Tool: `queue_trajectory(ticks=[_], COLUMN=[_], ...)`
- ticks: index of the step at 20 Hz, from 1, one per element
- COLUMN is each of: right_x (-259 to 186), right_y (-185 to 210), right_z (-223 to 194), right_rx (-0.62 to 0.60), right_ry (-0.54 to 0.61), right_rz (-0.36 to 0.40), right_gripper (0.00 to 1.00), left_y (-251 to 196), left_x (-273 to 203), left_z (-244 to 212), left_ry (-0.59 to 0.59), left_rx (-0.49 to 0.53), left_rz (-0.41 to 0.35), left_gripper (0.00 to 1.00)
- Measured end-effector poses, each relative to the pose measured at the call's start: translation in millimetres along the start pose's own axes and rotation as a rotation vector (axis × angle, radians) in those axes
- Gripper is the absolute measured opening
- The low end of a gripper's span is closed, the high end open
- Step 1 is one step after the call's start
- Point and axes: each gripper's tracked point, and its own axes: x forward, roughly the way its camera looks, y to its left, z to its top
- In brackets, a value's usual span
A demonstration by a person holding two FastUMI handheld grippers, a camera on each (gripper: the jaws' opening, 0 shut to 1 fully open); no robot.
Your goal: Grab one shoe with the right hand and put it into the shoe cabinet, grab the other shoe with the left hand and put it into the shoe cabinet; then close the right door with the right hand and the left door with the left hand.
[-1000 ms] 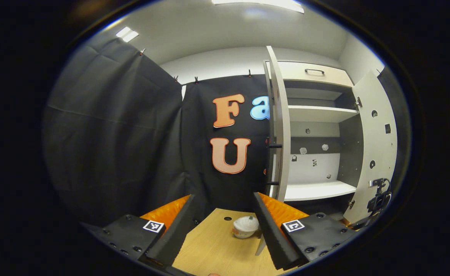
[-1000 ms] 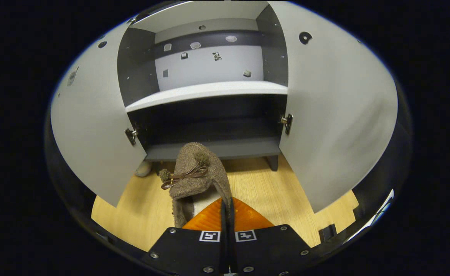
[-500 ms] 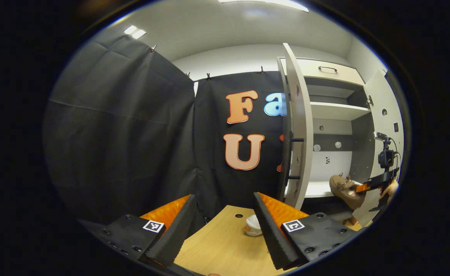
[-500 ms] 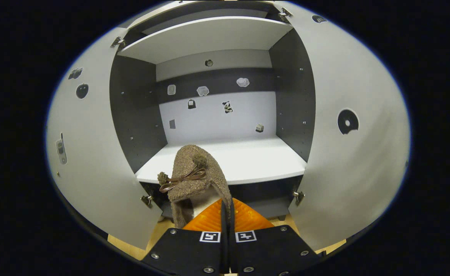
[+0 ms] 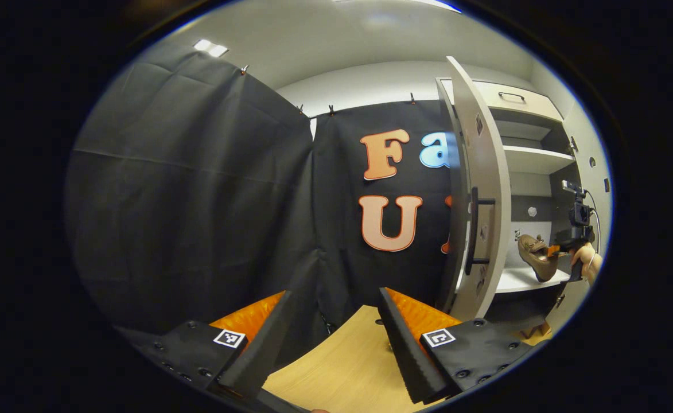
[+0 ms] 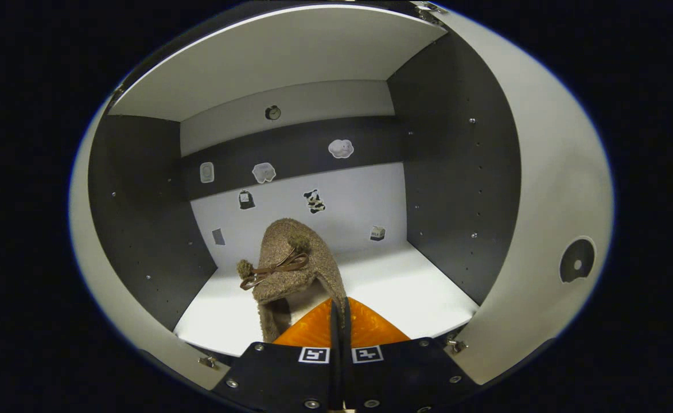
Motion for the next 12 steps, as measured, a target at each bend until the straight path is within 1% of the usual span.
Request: queue_trajectory(ticks=[2, 3, 4, 5, 6, 7, 8, 9, 10, 11, 12], right_x=[22, 33, 39, 44, 45, 43, 40, 36, 27, 19, 10], right_y=[-3, -4, -7, -7, -5, -3, -1, 0, 0, 2, 2], right_z=[-3, -4, -7, -7, -3, 2, 9, 16, 21, 24, 26], right_rx=[0.021, 0.012, -0.001, -0.006, -0.004, 0.0, -0.005, -0.019, -0.033, -0.043, -0.047], right_ry=[0.018, 0.015, 0.017, 0.014, 0.005, -0.014, -0.044, -0.075, -0.097, -0.113, -0.127], right_rz=[-0.027, -0.035, -0.043, -0.039, -0.029, -0.021, -0.011, -0.002, 0.003, 0.014, 0.023], right_gripper=[0.0, 0.0, 0.0, 0.0, 0.06, 0.08, 0.16, 0.17, 0.18, 0.19, 0.23], left_y=[5, 6, 5, 6, 4, 5, 3, 1, -3, -10, -24], left_x=[5, 4, 4, 5, 5, 5, 6, 6, 6, 5, 6], left_z=[0, 0, 2, 1, 2, 3, 5, 8, 9, 12, 14], left_ry=[0.012, 0.013, 0.011, 0.01, 0.01, 0.005, -0.002, -0.01, -0.014, -0.016, -0.017], left_rx=[0.005, 0.005, 0.005, 0.007, 0.015, 0.026, 0.035, 0.038, 0.035, 0.031, 0.025], left_rz=[0.015, 0.02, 0.023, 0.025, 0.022, 0.02, 0.013, 0.001, -0.017, -0.033, -0.055], left_gripper=[0.96, 0.94, 0.96, 0.94, 0.99, 0.99, 0.99, 0.99, 0.96, 0.96, 0.96])
